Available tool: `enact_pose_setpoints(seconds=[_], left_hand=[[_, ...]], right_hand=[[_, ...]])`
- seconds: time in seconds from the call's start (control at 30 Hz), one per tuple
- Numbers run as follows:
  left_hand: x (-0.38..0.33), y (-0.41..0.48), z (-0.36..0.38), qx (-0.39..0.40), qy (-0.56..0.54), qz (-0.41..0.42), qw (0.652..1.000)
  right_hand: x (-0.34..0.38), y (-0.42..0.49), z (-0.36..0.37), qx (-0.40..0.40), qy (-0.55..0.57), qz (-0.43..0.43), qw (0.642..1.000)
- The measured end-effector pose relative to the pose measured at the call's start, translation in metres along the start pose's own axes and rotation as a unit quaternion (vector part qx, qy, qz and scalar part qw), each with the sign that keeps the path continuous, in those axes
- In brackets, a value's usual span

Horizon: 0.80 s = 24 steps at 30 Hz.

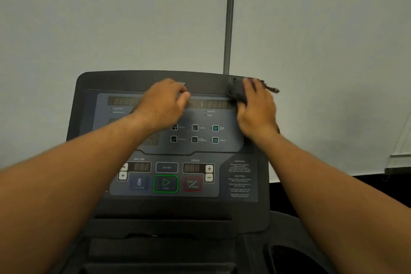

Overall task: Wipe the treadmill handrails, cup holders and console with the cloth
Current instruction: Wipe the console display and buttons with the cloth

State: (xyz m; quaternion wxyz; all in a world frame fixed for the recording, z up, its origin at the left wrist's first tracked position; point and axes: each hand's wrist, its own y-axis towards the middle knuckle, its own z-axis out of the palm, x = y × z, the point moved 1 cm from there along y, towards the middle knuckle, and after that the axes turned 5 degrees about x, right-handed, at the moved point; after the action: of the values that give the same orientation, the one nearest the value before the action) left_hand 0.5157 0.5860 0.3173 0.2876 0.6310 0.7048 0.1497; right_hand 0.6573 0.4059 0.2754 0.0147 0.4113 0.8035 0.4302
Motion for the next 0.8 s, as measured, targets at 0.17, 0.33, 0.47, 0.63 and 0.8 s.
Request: enact_pose_setpoints(seconds=[0.17, 0.33, 0.47, 0.63, 0.8], left_hand=[[0.032, 0.038, -0.006, 0.047, 0.052, -0.018, 0.997], [0.058, 0.067, -0.004, 0.087, 0.101, -0.046, 0.99], [0.074, 0.082, -0.002, 0.117, 0.123, -0.055, 0.984], [0.08, 0.087, 0.003, 0.095, 0.106, -0.043, 0.989], [0.079, 0.088, 0.004, 0.087, 0.126, -0.045, 0.987]], right_hand=[[-0.005, -0.016, 0.037, 0.03, -0.115, -0.032, 0.992], [-0.013, -0.031, 0.038, -0.043, -0.051, -0.077, 0.995], [-0.016, -0.004, 0.023, -0.004, -0.13, -0.079, 0.988], [0.0, 0.02, 0.03, 0.05, -0.175, -0.079, 0.98], [0.006, -0.016, 0.048, 0.038, -0.152, -0.154, 0.976]])
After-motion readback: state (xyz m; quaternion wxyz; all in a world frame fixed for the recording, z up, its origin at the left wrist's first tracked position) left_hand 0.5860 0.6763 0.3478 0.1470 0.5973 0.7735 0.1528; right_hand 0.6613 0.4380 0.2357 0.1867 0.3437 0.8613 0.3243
